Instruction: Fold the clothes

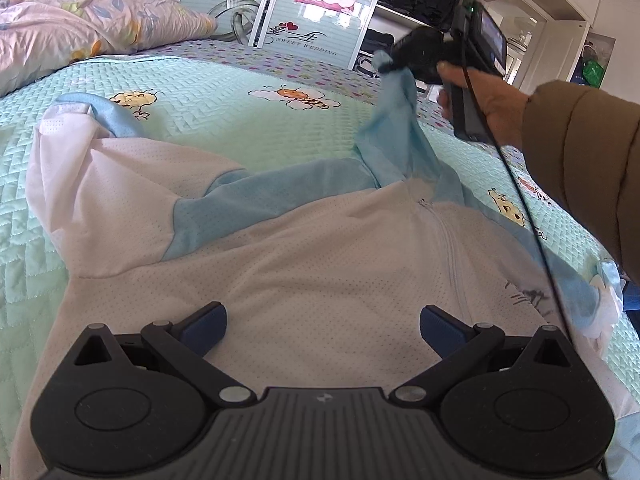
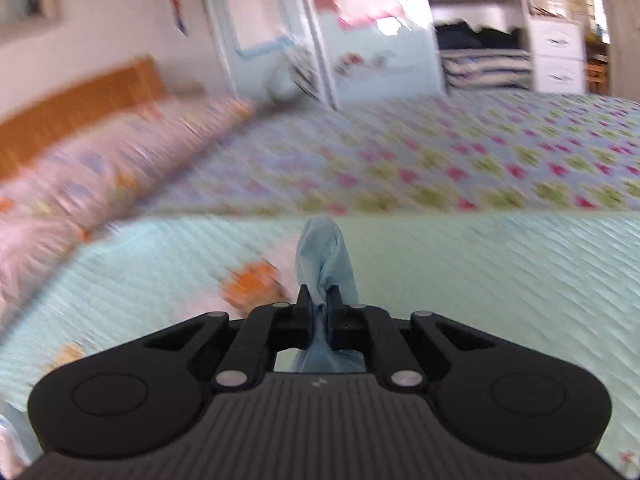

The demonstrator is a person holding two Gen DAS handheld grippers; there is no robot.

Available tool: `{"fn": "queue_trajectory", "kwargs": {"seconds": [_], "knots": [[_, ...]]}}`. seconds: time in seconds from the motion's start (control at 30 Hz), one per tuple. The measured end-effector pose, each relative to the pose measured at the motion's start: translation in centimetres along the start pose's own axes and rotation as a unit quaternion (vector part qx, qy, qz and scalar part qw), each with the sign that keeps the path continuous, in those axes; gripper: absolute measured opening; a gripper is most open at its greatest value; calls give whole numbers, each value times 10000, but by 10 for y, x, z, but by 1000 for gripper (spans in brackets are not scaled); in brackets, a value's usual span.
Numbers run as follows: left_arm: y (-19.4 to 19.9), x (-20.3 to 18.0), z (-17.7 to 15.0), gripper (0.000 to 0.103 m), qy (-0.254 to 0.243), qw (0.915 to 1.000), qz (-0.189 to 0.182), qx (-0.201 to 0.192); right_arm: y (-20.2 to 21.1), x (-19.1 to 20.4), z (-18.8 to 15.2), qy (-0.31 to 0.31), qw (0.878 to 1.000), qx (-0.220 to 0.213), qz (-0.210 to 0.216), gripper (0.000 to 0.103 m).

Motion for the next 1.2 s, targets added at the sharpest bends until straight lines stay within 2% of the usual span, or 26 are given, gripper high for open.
{"fn": "queue_trajectory", "kwargs": {"seconds": [0.07, 0.1, 0.13, 0.17, 0.2, 0.23, 0.27, 0.33, 0.37, 0.4, 0.43, 0.5, 0.57, 0.7, 0.77, 0.83, 0.9, 0.93, 1.0, 1.07, 1.13, 1.2], "knots": [[-1, 0, 0, 102, -12, 10000, 6, -6, 1, 5, 9, 160, 9993, -220, -257, 12], [-1, 0, 0, 102, -21, 10000, 8, -11, -5, 5, 8, 268, 9985, -136, -447, 23], [-1, 0, 0, 102, -25, 10000, 7, -17, -14, 3, 5, 322, 9977, 105, -590, 51], [-1, 0, 0, 102, -26, 10000, 5, -21, -25, 0, -2, 322, 9960, 490, -677, 66], [-1, 0, 0, 102, -28, 10000, 3, -23, -30, -2, -8, 307, 9945, 733, -683, 75], [-1, 0, 0, 102, -29, 10000, 2, -24, -30, -1, -12, 295, 9941, 821, -647, 75], [-1, 0, 0, 102, -30, 10000, 1, -23, -24, 0, -14, 245, 9958, 708, -529, 75], [-1, 1, -1, 102, -30, 10000, -1, -20, 0, -1, -13, 68, 9995, 169, -247, 75], [-1, 0, -1, 102, -33, 10000, 2, -18, 10, -8, -13, 10, 9995, 7, -330, 75], [0, 0, -1, 102, -36, 10000, 6, -15, 14, -19, -17, 26, 9978, 65, -666, 75], [0, 0, -1, 102, -39, 10000, 10, -13, 13, -31, -27, 65, 9945, 319, -995, 75], [0, 0, -1, 102, -55, 10000, 27, -12, 8, -51, -50, 127, 9875, 896, -1289, 72], [-1, -1, -1, 102, -62, 10000, 35, -10, 11, -60, -71, 246, 9851, 1085, -1310, 72], [-1, -1, -2, 102, -84, 9999, 59, -13, 6, -66, -91, 588, 9779, 1096, -1678, 72], [-1, -2, -2, 102, -92, 9999, 67, -16, -4, -62, -92, 733, 9756, 1040, -1787, 72], [-1, -2, -2, 102, -95, 9999, 69, -20, -11, -62, -87, 918, 9690, 921, -2103, 72], [-1, -1, -2, 102, -94, 9999, 64, -27, -22, -65, -81, 957, 9668, 918, -2182, 70], [-1, -1, -2, 102, -91, 9999, 60, -30, -25, -65, -80, 960, 9671, 956, -2154, 52], [-1, -1, -2, 102, -87, 9999, 53, -34, -29, -64, -79, 984, 9682, 1014, -2067, 3], [-1, -1, -2, 102, -87, 9999, 50, -34, -29, -60, -78, 1238, 9643, 1087, -2072, 3], [-1, -1, -2, 102, -85, 9999, 47, -32, -20, -59, -74, 1575, 9545, 1023, -2316, 3], [-1, -1, -2, 102, -90, 9999, 50, -29, -5, -64, -63, 2032, 9339, 818, -2826, 3]]}}
Point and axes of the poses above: each gripper's, at about its wrist camera, not at the fingertips, and y roughly against the way its jaws point, x to its left, z to its top, the point moved 8 cm from there along -y, roughly the way its jaws point, and after that the axes turned 7 degrees about x, right-handed, at the moved point
